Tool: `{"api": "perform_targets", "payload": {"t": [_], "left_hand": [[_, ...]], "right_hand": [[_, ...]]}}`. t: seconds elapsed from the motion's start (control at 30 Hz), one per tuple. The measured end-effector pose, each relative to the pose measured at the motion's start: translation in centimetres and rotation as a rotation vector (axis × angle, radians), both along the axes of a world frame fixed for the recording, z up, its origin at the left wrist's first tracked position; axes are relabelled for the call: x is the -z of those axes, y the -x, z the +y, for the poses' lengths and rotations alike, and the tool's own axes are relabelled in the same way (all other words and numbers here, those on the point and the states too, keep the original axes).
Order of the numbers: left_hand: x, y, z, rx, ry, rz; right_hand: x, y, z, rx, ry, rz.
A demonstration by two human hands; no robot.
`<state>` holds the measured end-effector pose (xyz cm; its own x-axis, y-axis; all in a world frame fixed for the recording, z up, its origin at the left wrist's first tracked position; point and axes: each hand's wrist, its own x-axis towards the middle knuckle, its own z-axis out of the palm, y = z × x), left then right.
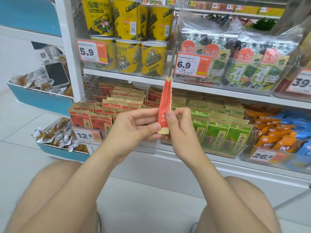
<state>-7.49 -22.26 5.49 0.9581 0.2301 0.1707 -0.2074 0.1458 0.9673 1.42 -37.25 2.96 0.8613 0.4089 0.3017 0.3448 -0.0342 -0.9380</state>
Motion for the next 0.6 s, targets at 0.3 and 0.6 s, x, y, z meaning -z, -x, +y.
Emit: {"api": "perform_targets", "payload": {"t": [0.3,0.6], "left_hand": [[-0.7,0.3,0.2,-0.017,-0.126,0.029],[-0.1,0.4,-0.2,-0.090,-0.080,0.069]], "right_hand": [[-0.7,1.4,0.0,-0.013,-0.005,-0.187],[-1.1,1.6,0.0,0.075,0.261,-0.339]]}}
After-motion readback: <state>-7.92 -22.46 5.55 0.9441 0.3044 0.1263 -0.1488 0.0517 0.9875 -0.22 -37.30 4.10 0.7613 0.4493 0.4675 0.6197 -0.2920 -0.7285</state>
